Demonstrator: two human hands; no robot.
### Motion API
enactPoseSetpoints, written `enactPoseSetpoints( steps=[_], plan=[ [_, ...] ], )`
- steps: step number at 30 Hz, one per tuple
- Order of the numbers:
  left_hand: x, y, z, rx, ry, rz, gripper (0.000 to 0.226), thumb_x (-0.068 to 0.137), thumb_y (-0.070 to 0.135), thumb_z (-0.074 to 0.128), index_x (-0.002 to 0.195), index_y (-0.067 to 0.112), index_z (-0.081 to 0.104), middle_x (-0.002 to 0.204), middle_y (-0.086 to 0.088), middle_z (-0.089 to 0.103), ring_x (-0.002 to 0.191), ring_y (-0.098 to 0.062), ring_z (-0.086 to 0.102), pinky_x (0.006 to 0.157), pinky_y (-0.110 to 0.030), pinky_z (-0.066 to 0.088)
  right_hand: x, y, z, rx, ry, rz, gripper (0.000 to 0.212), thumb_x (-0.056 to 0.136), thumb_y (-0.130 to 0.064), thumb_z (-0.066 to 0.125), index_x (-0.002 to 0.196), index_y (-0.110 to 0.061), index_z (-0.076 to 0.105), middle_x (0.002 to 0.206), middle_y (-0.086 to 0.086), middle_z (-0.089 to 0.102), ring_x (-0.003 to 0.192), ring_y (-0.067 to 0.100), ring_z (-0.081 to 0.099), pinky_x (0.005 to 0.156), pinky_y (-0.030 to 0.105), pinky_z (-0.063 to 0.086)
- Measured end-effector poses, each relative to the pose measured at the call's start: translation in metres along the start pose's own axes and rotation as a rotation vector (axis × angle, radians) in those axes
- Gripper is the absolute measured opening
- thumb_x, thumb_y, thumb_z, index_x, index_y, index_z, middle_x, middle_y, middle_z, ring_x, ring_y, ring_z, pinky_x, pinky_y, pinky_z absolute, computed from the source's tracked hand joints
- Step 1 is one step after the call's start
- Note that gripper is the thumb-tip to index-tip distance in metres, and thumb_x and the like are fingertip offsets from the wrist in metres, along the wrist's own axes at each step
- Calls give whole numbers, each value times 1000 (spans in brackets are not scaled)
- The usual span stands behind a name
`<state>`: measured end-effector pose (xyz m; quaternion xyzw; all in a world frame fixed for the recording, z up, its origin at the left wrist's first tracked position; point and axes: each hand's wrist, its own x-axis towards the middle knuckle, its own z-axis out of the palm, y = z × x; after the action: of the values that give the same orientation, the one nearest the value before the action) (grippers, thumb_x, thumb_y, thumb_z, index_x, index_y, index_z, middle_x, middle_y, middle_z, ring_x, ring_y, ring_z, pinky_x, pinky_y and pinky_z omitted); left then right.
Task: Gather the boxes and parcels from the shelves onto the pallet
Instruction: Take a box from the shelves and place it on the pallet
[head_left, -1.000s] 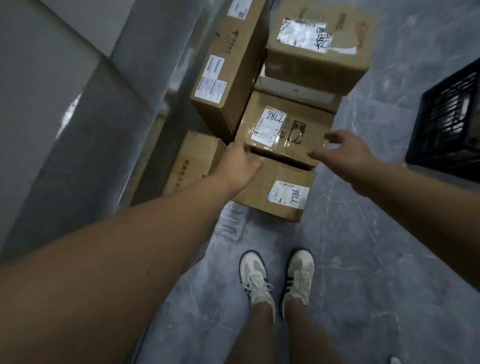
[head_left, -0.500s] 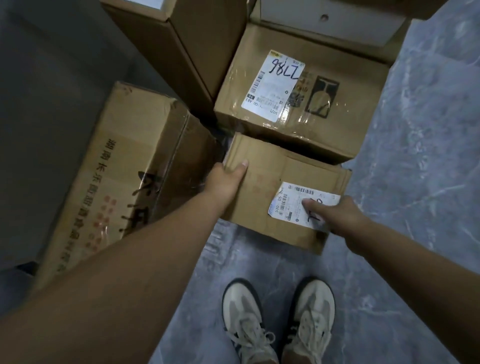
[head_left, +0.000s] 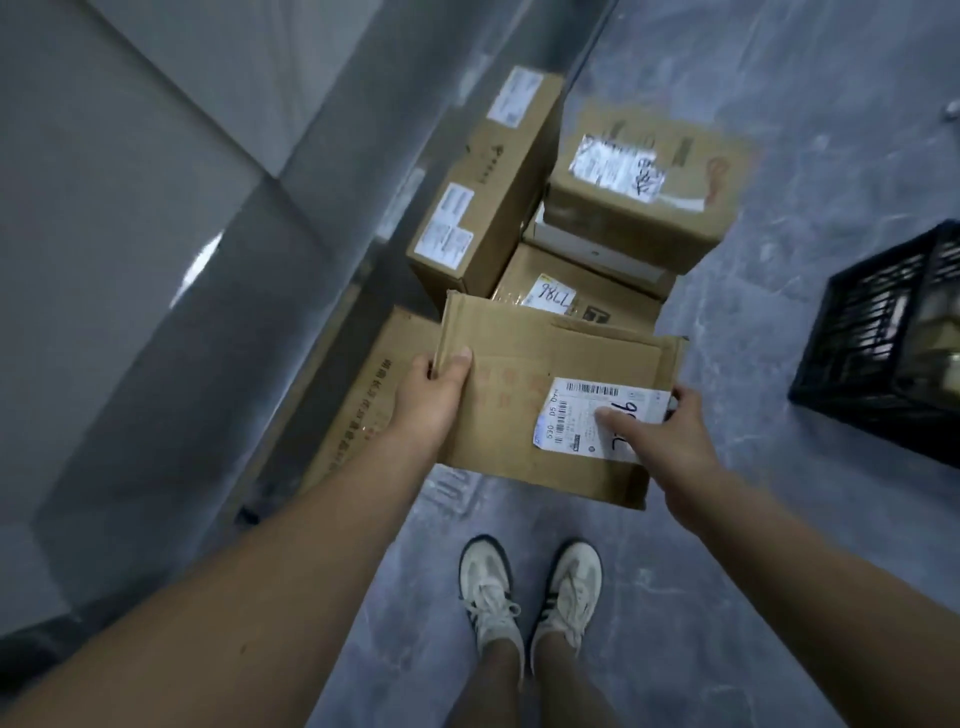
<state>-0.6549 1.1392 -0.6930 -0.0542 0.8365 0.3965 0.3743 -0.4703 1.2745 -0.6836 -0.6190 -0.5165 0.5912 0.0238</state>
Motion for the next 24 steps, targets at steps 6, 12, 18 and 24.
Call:
enactPoseSetpoints(
  steps=[6, 12, 18, 24],
  plan=[
    [-129, 118, -76, -59, 4, 143, 25, 89, 43, 62, 103, 23, 61, 88, 10, 62, 76, -3, 57, 58, -23, 40, -121, -137, -68, 4, 14, -201, 61, 79, -20, 78, 124, -19, 37, 99, -11, 55, 85, 1, 54, 65, 16, 41],
    [-241, 153, -140, -198, 105, 208, 30, 84, 42, 67, 111, 30, 61, 102, 10, 66, 93, -12, 63, 81, -36, 52, -197, -204, -100, 22, -83, -388, 64, 76, -21, 82, 125, -15, 42, 107, -3, 60, 99, 14, 61, 87, 29, 50],
    [-336, 123, -152, -400, 380, 190, 33, 86, 36, 62, 118, 30, 59, 107, 9, 65, 95, -14, 62, 86, -41, 53, -237, -220, -99, -116, -338, -535, 63, 76, -25, 82, 128, -16, 48, 118, 0, 64, 103, 17, 63, 89, 35, 52],
    [-432, 56, -170, -531, 622, 101, 33, 90, 26, 61, 123, 26, 58, 117, 0, 63, 102, -19, 60, 88, -38, 52, -297, -201, -83, -302, -600, -625, 56, 77, -25, 80, 126, -17, 53, 121, 2, 64, 100, 16, 63, 90, 37, 54]
  ],
)
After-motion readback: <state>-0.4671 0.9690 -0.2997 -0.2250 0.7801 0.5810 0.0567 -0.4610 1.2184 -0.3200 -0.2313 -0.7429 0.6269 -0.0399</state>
